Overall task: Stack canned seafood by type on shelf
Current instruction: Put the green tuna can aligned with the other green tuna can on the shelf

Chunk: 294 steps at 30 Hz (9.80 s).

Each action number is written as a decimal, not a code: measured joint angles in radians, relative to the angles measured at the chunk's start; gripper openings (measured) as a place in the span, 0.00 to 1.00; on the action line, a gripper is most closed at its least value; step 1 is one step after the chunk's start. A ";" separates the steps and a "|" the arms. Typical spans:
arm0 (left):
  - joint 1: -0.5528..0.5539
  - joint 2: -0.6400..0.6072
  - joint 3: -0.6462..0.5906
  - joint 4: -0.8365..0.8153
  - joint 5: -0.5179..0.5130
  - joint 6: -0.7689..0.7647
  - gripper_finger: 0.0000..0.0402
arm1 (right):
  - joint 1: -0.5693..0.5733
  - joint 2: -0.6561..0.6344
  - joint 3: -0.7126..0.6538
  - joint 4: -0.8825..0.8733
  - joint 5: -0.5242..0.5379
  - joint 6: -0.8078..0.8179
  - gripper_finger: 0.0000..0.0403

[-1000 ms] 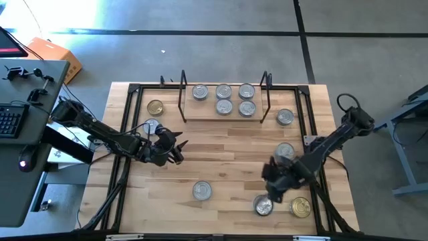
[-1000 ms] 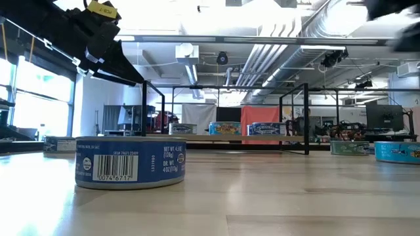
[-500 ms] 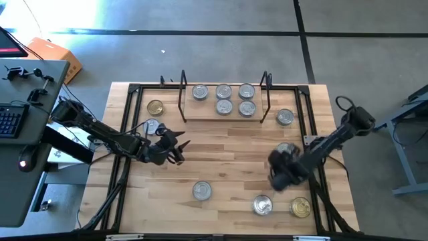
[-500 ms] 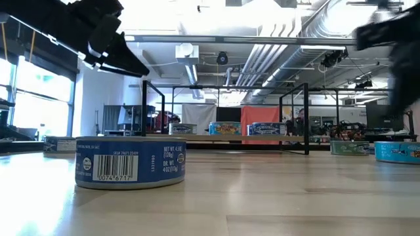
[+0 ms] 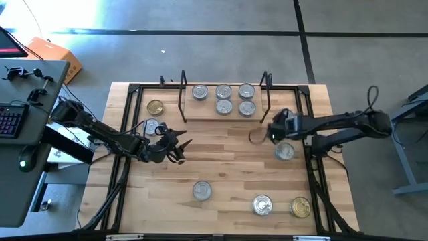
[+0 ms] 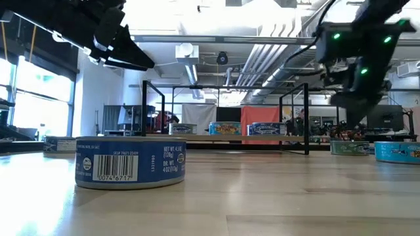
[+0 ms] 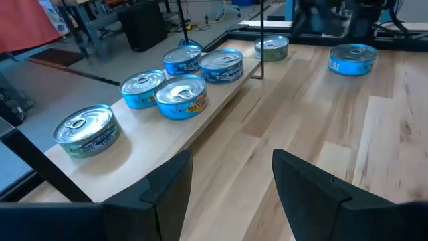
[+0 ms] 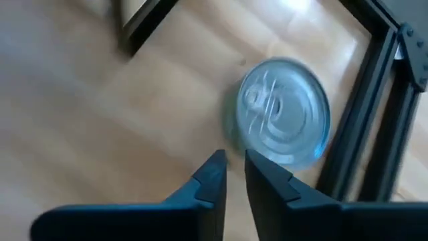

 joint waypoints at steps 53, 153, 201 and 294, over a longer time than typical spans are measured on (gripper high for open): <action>-0.001 0.000 0.000 0.012 0.034 -0.029 0.49 | 0.077 -0.008 -0.068 0.112 -0.205 0.077 0.00; 0.146 0.555 0.003 0.459 0.589 0.367 0.09 | 0.427 0.613 0.314 1.160 -0.142 -0.647 0.00; 0.115 0.550 0.001 0.746 0.456 0.633 0.12 | 0.312 0.761 0.332 1.196 -0.138 -0.956 0.30; 0.121 0.481 0.037 0.697 0.507 0.668 0.65 | 0.364 0.732 0.427 1.106 -0.227 -0.761 0.29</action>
